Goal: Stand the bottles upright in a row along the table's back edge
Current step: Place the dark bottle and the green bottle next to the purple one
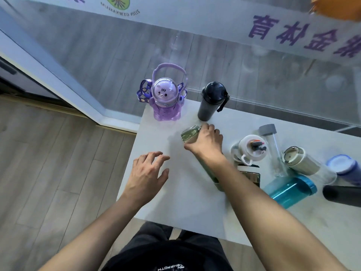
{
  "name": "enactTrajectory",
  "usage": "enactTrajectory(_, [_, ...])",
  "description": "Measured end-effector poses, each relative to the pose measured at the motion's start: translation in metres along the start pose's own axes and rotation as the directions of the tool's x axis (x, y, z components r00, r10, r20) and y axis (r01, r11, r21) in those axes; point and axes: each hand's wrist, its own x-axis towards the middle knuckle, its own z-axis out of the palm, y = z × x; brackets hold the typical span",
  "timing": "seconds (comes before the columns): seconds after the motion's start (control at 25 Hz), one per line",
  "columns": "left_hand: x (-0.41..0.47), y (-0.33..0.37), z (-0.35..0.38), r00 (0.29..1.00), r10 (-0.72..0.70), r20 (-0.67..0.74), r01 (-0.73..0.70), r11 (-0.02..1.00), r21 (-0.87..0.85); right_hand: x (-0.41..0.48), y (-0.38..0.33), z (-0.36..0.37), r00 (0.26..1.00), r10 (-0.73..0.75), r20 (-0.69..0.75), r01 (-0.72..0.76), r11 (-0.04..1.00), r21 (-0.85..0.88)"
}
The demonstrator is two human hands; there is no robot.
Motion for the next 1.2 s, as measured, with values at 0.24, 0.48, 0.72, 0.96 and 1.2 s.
enactTrajectory(0.24, [0.053, 0.016, -0.017, 0.988, 0.139, -0.061, -0.141, 0.989, -0.037, -0.057, 0.041, -0.062, 0.978, 0.003, -0.208, 0.048, 0.97, 0.24])
enactTrajectory(0.48, [0.127, 0.07, -0.044, 0.931, 0.317, -0.179, -0.33, 0.943, -0.047, -0.072, 0.069, -0.107, 0.966, 0.018, -0.259, 0.077, 0.934, 0.35])
enactTrajectory(0.72, [0.184, 0.104, -0.059, 0.951, 0.243, -0.193, -0.266, 0.958, -0.105, -0.034, 0.086, -0.15, 0.901, 0.024, -0.432, 0.2, 0.863, 0.464])
enactTrajectory(0.96, [0.216, 0.12, -0.035, 0.991, 0.131, -0.034, -0.132, 0.991, -0.038, 0.025, 0.109, -0.151, 0.917, -0.08, -0.39, 0.228, 0.909, 0.348])
enactTrajectory(1.2, [0.218, 0.123, -0.023, 0.996, 0.088, -0.017, -0.089, 0.981, -0.171, 0.05, 0.12, -0.149, 0.921, -0.119, -0.371, 0.253, 0.907, 0.337])
